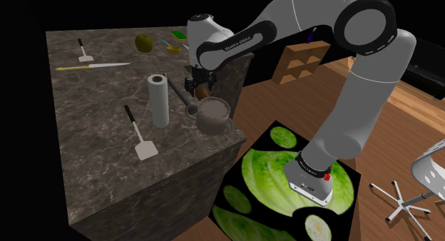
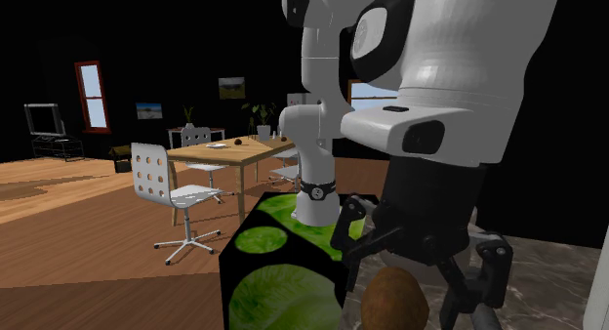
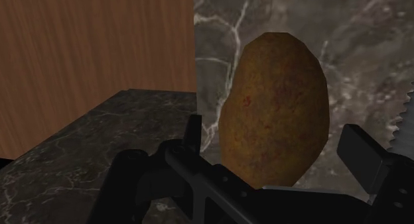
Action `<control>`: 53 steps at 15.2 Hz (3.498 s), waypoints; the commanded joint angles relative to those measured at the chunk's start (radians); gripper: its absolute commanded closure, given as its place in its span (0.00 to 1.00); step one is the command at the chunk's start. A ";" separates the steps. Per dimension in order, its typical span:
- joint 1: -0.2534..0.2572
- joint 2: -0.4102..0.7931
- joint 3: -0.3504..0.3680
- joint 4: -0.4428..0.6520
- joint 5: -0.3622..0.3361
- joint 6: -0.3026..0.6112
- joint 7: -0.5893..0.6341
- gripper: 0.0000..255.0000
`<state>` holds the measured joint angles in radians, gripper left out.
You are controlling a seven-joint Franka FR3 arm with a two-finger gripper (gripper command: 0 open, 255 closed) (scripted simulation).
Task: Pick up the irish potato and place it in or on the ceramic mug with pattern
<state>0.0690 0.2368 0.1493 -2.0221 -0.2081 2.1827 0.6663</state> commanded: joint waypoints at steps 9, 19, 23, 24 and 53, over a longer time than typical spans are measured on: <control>0.000 0.001 0.000 0.000 0.000 0.000 0.000 1.00; -0.002 -0.041 0.004 0.030 0.016 -0.069 -0.017 1.00; -0.002 -0.066 0.006 0.054 0.025 -0.117 -0.028 1.00; -0.002 -0.071 0.006 0.061 0.027 -0.129 -0.030 1.00; 0.058 -0.315 0.071 0.068 0.097 -0.386 0.034 1.00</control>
<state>0.1193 -0.0531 0.2124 -1.9290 -0.1186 1.7977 0.6862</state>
